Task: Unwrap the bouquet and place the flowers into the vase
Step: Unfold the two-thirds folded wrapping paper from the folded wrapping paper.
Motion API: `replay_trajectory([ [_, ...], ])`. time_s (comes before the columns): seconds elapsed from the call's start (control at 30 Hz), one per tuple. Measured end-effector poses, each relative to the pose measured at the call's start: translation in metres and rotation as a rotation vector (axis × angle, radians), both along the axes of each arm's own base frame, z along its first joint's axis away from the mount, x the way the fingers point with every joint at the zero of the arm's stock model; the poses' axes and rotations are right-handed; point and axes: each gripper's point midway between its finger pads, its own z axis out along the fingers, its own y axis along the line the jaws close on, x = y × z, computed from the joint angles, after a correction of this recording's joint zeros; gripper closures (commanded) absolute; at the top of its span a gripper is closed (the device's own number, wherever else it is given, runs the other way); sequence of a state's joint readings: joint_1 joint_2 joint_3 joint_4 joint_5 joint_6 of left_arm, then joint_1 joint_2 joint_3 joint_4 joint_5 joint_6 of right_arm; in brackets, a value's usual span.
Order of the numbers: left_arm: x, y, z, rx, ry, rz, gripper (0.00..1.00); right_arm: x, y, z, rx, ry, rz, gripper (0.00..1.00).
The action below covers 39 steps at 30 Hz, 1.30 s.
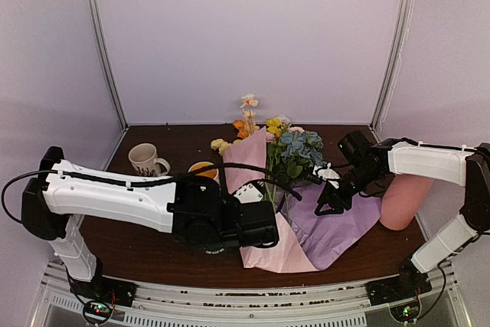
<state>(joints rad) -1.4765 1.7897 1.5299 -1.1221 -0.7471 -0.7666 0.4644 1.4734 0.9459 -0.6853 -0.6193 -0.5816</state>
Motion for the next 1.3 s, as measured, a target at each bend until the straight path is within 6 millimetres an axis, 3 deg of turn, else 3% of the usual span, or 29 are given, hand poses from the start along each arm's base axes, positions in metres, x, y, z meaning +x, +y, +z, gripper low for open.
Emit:
replay_trajectory([
  [0.03, 0.001, -0.007, 0.012, -0.026, -0.009, -0.021, 0.33, 0.0, 0.0, 0.0, 0.0, 0.0, 0.0, 0.54],
  [0.17, 0.01, -0.044, 0.05, -0.138, -0.015, -0.1, 0.59, 0.0, 0.0, 0.002, 0.002, -0.004, 0.0, 0.54],
  [0.3, 0.041, -0.072, 0.056, -0.236, 0.011, -0.134, 0.9, 0.0, 0.0, 0.008, 0.01, -0.024, -0.002, 0.54],
  [0.37, 0.061, -0.081, 0.045, -0.255, 0.03, -0.15, 0.99, 0.003, -0.002, 0.011, 0.012, -0.038, -0.012, 0.54],
  [0.5, 0.088, -0.098, 0.006, -0.229, 0.075, -0.176, 1.0, 0.01, -0.007, 0.019, 0.023, -0.068, -0.041, 0.54],
  [0.67, 0.085, -0.114, -0.06, -0.126, 0.166, -0.233, 1.0, 0.014, -0.01, 0.02, 0.025, -0.076, -0.056, 0.54],
  [0.73, 0.081, -0.113, -0.079, -0.089, 0.196, -0.243, 1.0, 0.014, -0.01, 0.02, 0.025, -0.076, -0.056, 0.54],
  [0.93, 0.085, -0.095, -0.078, -0.038, 0.184, -0.204, 1.0, 0.014, -0.01, 0.02, 0.025, -0.075, -0.055, 0.54],
  [1.17, 0.073, -0.037, -0.067, 0.008, 0.182, -0.115, 1.0, 0.014, -0.01, 0.015, 0.017, -0.062, -0.053, 0.54],
  [1.3, 0.064, -0.007, -0.078, 0.044, 0.204, -0.071, 1.0, 0.013, -0.01, 0.014, 0.015, -0.058, -0.052, 0.54],
])
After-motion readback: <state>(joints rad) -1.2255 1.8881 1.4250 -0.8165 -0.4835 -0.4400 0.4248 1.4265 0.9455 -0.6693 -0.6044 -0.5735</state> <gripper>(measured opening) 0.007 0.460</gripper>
